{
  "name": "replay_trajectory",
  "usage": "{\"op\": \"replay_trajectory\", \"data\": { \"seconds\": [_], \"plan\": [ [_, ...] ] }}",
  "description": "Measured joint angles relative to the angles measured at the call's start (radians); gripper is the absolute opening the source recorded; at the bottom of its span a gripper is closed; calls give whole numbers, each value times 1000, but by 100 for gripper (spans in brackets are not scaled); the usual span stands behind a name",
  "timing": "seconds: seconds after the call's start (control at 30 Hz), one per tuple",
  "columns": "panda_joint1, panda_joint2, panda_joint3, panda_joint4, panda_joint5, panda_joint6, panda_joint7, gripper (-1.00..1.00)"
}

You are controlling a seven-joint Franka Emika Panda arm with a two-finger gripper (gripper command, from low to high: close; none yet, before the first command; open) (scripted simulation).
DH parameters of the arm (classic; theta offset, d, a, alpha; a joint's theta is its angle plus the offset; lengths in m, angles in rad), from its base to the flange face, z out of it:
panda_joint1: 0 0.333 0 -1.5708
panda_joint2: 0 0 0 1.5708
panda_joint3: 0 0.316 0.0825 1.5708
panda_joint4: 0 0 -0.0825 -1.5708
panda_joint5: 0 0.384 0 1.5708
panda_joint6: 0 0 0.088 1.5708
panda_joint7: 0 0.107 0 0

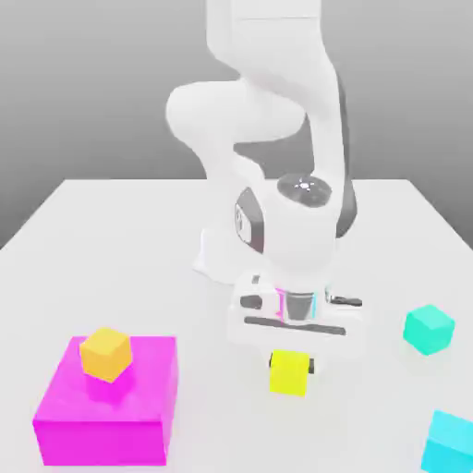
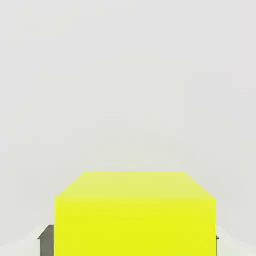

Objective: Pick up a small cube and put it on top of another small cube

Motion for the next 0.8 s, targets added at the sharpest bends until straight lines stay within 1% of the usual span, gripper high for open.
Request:
{"op": "replay_trajectory", "data": {
  "seconds": [0.1, 0.17, 0.3, 0.5, 0.57, 0.7, 0.73, 0.8],
  "plan": [
    [-1, -106, 21, -19, 69, -87, -50, -100],
    [-8, -166, 41, -21, 97, -144, -71, -100],
    [179, -205, 135, 36, 129, -238, -103, -100],
    [413, -234, 271, 141, 156, -369, -136, -100],
    [428, -192, 281, 154, 122, -342, -114, -100],
    [444, -56, 246, 161, -2, -222, -25, -100],
    [451, -31, 235, 161, -26, -199, -8, 100],
    [451, -31, 235, 161, -26, -199, -8, 100]
  ]
}}
